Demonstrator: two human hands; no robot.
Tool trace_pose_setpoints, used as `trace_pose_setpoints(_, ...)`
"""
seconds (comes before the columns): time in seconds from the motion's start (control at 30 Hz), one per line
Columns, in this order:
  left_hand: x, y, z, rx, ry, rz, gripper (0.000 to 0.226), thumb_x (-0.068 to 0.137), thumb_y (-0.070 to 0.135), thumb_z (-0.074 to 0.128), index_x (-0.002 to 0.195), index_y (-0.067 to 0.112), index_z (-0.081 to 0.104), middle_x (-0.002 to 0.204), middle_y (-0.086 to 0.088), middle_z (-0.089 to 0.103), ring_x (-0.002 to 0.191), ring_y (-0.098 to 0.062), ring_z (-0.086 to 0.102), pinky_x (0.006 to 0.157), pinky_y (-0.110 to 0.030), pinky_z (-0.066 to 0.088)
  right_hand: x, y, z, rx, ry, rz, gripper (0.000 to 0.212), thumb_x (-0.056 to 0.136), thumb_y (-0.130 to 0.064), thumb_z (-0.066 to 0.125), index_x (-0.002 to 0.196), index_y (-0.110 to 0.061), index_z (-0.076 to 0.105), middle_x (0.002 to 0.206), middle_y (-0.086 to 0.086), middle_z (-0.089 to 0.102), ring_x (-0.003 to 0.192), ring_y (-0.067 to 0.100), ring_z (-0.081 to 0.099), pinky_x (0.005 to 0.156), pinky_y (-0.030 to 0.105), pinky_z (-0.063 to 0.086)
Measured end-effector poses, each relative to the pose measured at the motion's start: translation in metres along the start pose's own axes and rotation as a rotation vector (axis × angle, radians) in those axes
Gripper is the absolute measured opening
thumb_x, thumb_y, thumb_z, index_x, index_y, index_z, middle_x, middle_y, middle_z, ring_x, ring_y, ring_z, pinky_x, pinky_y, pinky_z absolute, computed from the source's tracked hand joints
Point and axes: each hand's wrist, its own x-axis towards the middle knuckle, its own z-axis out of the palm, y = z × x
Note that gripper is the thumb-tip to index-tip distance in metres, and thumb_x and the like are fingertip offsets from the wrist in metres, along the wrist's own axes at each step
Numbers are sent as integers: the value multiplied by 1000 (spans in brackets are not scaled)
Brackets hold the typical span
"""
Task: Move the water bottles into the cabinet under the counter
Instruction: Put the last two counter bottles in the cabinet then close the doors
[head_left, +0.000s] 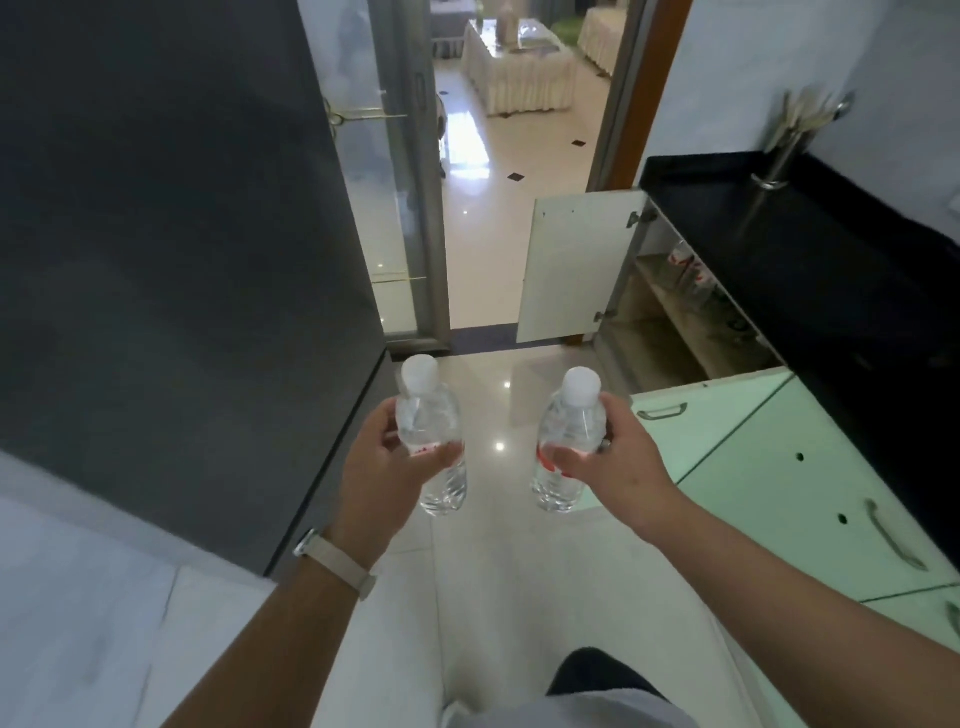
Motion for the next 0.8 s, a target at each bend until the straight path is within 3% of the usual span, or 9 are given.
trace_pose_setpoints(0.3,112,-4,14,-39,-32,-52,49,66,4,90,106,24,68,91,6,76,81,-5,72,67,-17,53,108,0,16,8,-5,59,58,71,-20,87,116,-31,52,104,-14,62,93,6,62,83,29,52)
trace_pose_setpoints(0.43,172,-2,28,-32,8,-70,55,54,15,89,105,25,69,94,2,77,85,-13,72,69,-21,55,176,3,20,17,-16,50,58,70,-23,88,116,-30,53,102,-11,64,93,8,63,75,24,49)
trace_pose_setpoints(0.53,221,7,44,17,16,-75,64,52,20,90,112,23,68,101,-1,75,90,-17,72,70,-21,55,231,0,15,84,-49,63,57,69,-25,87,114,-36,53,105,-9,64,96,12,63,84,34,54)
trace_pose_setpoints(0.63,267,23,66,58,-32,-72,73,56,20,96,122,21,65,110,0,73,99,-20,70,76,-24,56,279,-5,1,98,-30,59,53,68,-26,88,104,-43,53,102,-10,65,94,11,64,89,41,55)
trace_pose_setpoints(0.8,330,52,113,48,-134,-45,62,68,13,90,121,26,61,112,2,70,100,-15,68,74,-21,56,344,-14,-32,121,51,33,54,67,-26,88,106,-39,54,100,-12,65,92,8,64,86,38,54)
